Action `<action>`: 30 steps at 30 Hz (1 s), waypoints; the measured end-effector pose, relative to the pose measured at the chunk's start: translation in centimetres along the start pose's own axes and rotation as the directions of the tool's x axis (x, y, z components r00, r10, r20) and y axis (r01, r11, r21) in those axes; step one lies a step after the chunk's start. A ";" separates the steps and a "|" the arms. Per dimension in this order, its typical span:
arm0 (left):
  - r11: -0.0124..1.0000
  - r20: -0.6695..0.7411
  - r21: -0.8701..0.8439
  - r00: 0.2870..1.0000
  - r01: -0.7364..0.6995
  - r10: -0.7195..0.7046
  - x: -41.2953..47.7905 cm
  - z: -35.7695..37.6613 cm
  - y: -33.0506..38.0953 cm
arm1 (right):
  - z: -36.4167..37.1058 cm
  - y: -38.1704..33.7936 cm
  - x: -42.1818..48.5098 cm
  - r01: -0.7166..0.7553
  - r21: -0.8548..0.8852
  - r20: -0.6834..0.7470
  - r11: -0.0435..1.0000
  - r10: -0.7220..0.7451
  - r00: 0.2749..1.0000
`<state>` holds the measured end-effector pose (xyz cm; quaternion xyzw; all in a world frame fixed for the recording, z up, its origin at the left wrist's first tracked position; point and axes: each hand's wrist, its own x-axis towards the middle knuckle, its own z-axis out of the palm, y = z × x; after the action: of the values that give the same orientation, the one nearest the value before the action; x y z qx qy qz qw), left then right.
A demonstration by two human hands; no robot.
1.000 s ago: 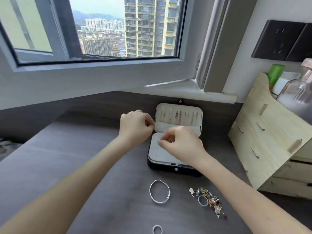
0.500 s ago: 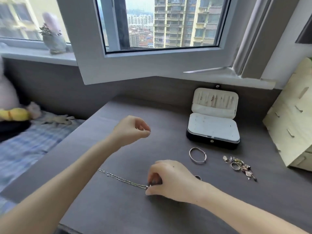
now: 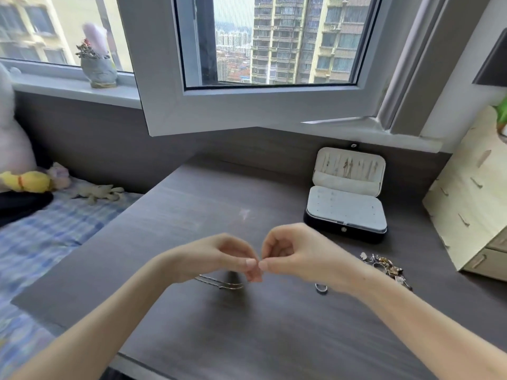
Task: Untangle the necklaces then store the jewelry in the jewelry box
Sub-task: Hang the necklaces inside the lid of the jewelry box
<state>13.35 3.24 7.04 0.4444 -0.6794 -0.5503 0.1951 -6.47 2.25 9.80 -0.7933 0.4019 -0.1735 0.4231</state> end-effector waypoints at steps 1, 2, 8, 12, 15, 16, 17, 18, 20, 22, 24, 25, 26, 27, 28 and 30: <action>0.999 0.017 -0.046 1.000 -0.023 0.024 0.1 0.2 0.0 | -0.5 -0.4 -0.1 -0.007 0.012 0.005 1.000 0.007 1.000; 0.996 0.023 -0.085 0.999 -0.039 0.041 0.2 0.4 0.1 | -0.8 -0.7 -0.2 -0.017 0.026 0.012 1.000 0.016 1.000; 0.974 -0.046 -0.200 0.994 -0.104 0.097 1.3 1.9 0.0 | -2.3 -2.1 -1.1 -0.065 0.091 0.068 0.994 0.059 0.996; 0.953 -0.079 -0.258 0.987 -0.157 0.141 1.7 2.2 0.1 | -3.1 -2.8 -1.9 -0.081 0.127 0.086 0.989 0.070 0.994; 0.946 -0.079 -0.265 0.982 -0.189 0.174 1.7 2.4 0.3 | -3.5 -3.0 -2.2 -0.094 0.147 0.082 0.985 0.083 0.993; 0.946 -0.081 -0.260 0.980 -0.196 0.181 1.7 2.5 0.3 | -3.7 -2.9 -2.2 -0.106 0.147 0.078 0.983 0.095 0.992; 0.947 -0.093 -0.250 0.979 -0.200 0.183 1.8 2.6 0.3 | -3.8 -2.9 -2.3 -0.120 0.141 0.078 0.983 0.110 0.991; 0.950 -0.110 -0.236 0.977 -0.204 0.182 1.9 2.6 0.3 | -3.8 -2.8 -2.3 -0.133 0.132 0.079 0.982 0.123 0.989; 0.960 -0.154 -0.188 0.971 -0.208 0.181 2.2 3.0 0.3 | -3.9 -2.8 -2.5 -0.145 0.117 0.085 0.982 0.136 0.987; 0.970 -0.193 -0.121 0.964 -0.209 0.183 2.6 3.6 0.2 | -4.0 -3.0 -2.6 -0.114 0.151 0.068 0.982 0.104 0.992; 0.980 -0.255 -0.058 0.952 -0.188 0.167 3.1 4.2 -0.2 | -4.4 -3.4 -2.9 -0.067 0.260 0.039 0.963 0.058 0.998; 0.982 -0.302 -0.043 0.939 -0.184 0.163 3.3 4.5 -0.4 | -4.6 -3.6 -3.1 -0.040 0.323 0.030 0.945 0.032 0.999; 0.982 -0.355 -0.055 0.922 -0.183 0.152 3.5 4.6 -0.6 | -4.9 -3.8 -3.3 -0.017 0.376 0.020 0.926 0.010 1.000; 0.974 -0.407 -0.123 0.905 -0.190 0.125 3.7 4.6 -0.9 | -5.3 -4.0 -3.6 0.003 0.421 0.014 0.907 -0.010 1.000; 0.948 -0.446 -0.246 0.892 -0.202 0.074 3.9 4.5 -1.0 | -5.6 -4.1 -3.8 0.021 0.457 0.011 0.889 -0.029 1.000; 0.808 -0.441 -0.549 0.895 -0.213 -0.064 4.1 3.9 -1.0 | -6.4 -4.2 -4.5 0.050 0.494 0.004 0.868 -0.059 0.998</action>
<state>8.59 2.11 3.90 0.4471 -0.4328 -0.6090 0.4919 -11.15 3.75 17.21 -0.6716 0.3176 -0.2746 0.6105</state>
